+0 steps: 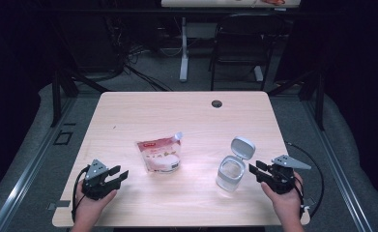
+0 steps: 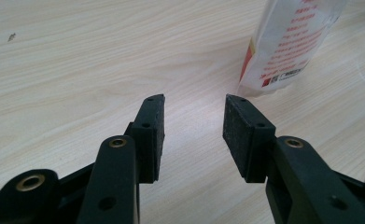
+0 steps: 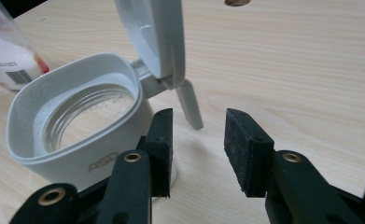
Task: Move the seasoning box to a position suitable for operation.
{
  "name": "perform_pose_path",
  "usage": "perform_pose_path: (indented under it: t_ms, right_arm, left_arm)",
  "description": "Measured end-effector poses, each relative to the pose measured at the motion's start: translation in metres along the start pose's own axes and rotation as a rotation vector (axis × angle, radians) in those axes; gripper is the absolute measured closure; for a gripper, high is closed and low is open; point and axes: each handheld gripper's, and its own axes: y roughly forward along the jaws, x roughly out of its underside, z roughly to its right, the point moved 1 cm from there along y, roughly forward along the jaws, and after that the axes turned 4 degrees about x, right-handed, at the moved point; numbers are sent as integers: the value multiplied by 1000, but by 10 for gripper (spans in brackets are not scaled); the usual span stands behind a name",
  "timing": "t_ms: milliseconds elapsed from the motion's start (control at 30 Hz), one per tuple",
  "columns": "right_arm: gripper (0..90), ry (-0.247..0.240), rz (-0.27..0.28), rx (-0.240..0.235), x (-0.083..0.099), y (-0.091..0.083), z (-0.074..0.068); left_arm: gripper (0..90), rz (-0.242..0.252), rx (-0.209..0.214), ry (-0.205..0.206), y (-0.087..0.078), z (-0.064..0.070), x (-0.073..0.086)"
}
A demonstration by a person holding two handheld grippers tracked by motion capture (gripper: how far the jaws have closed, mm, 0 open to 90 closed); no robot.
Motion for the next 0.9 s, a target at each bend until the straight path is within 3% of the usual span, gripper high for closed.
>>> perform_pose_path:
  t_ms: [267,567,767,900]
  right_arm:
    - [656,1,3,-1,-3,-7,3]
    - [729,-25,27,8,-18,-23,-3]
    - [742,-72,29,-9,-29,-27,-17]
    - [745,-106,48,-29,-34,-28,-25]
  left_arm:
    - [617,-3,27,9,-5,0,-3]
    - [659,17,68,-38,-19,-1,-16]
    - [681,-12,99,-4,-24,3,-32]
    - [656,-3,117,12,-26,7,-44]
